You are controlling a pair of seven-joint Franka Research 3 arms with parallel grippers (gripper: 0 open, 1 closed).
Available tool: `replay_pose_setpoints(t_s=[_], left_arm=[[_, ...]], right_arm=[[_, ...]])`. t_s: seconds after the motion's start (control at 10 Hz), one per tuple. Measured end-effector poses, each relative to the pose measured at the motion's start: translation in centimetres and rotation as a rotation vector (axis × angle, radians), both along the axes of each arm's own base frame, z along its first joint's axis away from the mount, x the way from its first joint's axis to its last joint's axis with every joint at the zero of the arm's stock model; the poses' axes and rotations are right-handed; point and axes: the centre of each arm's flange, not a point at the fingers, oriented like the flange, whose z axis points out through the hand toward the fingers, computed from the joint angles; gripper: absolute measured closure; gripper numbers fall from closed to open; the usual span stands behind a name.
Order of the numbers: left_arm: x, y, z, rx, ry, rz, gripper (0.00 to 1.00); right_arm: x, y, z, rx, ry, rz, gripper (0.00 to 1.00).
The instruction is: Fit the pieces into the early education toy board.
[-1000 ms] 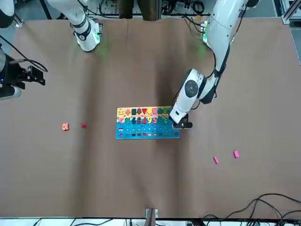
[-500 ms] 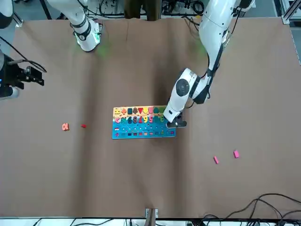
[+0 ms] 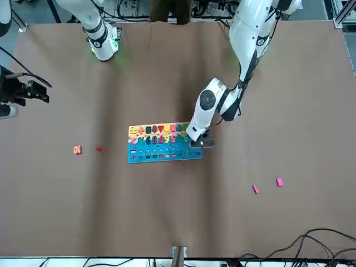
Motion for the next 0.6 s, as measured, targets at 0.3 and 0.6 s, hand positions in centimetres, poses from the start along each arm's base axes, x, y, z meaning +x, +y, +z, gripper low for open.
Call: replay_pose_setpoints(t_s=[0.3,0.6], left_arm=[[-0.3,-1.1,0.0,0.004,0.006,-0.007,0.96],[-0.7,-2.4,0.0,0.002,0.005,-0.010,0.96]], right_arm=[[0.6,-1.0,-4.2,0.007,0.022,0.020,0.04],[1.1,-3.8,-11.7,0.016,-0.013,0.031,0.04]])
